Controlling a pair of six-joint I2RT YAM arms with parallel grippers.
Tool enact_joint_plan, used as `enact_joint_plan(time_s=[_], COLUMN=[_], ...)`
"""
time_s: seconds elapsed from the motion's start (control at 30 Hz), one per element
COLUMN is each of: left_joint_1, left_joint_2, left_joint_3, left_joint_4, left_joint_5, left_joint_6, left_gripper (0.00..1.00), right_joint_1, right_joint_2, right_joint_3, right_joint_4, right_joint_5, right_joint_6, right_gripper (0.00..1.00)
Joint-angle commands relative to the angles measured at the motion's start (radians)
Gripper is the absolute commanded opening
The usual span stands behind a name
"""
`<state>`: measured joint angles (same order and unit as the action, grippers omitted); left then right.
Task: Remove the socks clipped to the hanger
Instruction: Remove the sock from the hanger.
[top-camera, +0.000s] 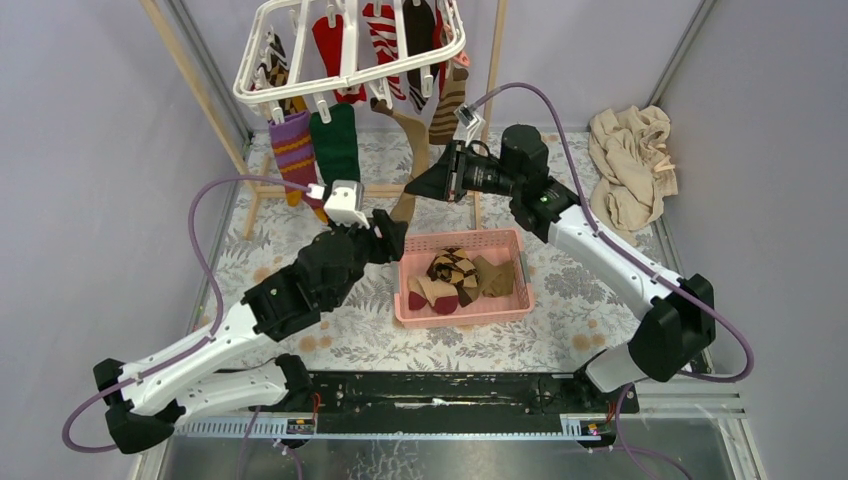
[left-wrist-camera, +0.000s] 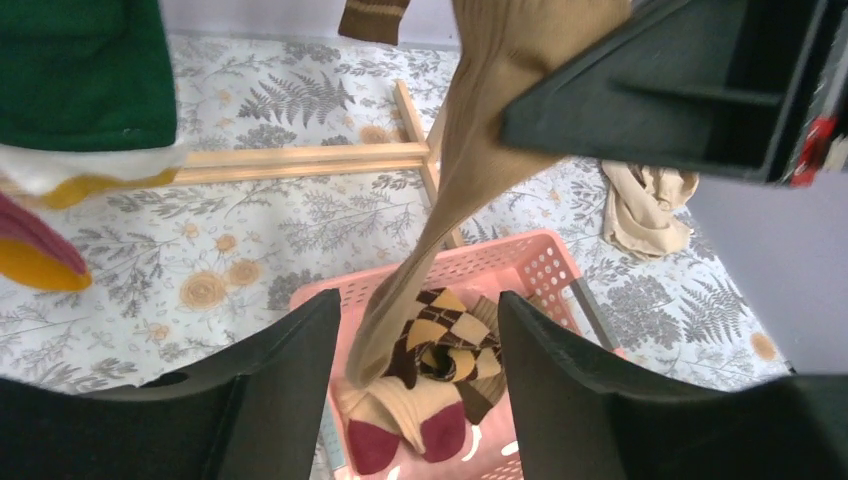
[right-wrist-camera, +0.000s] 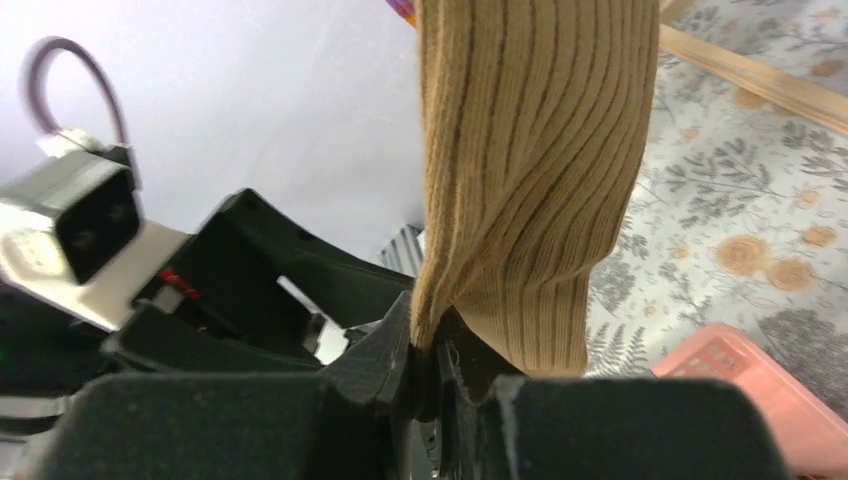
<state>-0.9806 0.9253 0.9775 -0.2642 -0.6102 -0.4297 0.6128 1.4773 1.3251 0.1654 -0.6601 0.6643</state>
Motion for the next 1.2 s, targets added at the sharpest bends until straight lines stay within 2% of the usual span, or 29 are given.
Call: enact_joint_plan(time_s=[0.0, 0.17, 0.27, 0.43, 0.6, 0.73, 0.77, 0.87, 1.0, 1.03, 1.1, 1.17], left_joint_1=[0.006, 0.044, 0.092, 0.142, 0.148, 0.148, 0.148, 0.148, 0.148, 0.148, 0.148, 0.148], left_joint_2=[-0.104, -0.154, -0.146, -0.112, -0.068, -0.032, -0.025, -0.012, 0.009, 0.013, 0.020, 0.019], left_joint_3=[-0.091, -0.126, -0.147, -0.183, -0.182, -0.169, -0.166, -0.156, -0.113, -0.097, -0.073, -0.058], left_joint_4=[0.100, 0.118, 0.158, 0.260, 0.367, 0.373, 0.373, 0.372, 0.292, 0.260, 0.204, 0.164], left_joint_5=[-0.004, 0.070, 0.174, 0.337, 0.461, 0.464, 0.466, 0.474, 0.421, 0.395, 0.350, 0.308], left_joint_6=[-0.004, -0.013, -0.022, -0.024, -0.035, -0.033, -0.031, -0.024, -0.013, -0.012, -0.008, -0.009], left_gripper=[0.74, 0.98, 0.98, 0.98, 0.98, 0.98, 0.92, 0.59, 0.06, 0.00, 0.00, 0.00], right_joint_1=[-0.037, -0.073, -0.087, -0.090, -0.091, -0.091, -0.091, -0.091, -0.091, -0.092, -0.091, -0.091], right_joint_2=[0.017, 0.038, 0.063, 0.109, 0.127, 0.133, 0.132, 0.133, 0.134, 0.132, 0.118, 0.097], right_joint_3=[0.019, -0.001, -0.022, -0.029, -0.040, -0.053, -0.054, -0.049, -0.046, -0.041, -0.023, 0.014], right_joint_4=[0.177, 0.339, 0.529, 0.724, 0.736, 0.729, 0.711, 0.646, 0.599, 0.563, 0.428, 0.217], right_joint_5=[-0.194, -0.350, -0.425, -0.483, -0.483, -0.485, -0.483, -0.476, -0.468, -0.463, -0.441, -0.384], right_joint_6=[0.121, 0.238, 0.391, 0.576, 0.591, 0.585, 0.571, 0.521, 0.482, 0.453, 0.352, 0.188], right_gripper=[0.13, 0.12, 0.11, 0.10, 0.10, 0.10, 0.10, 0.10, 0.12, 0.15, 0.26, 0.38])
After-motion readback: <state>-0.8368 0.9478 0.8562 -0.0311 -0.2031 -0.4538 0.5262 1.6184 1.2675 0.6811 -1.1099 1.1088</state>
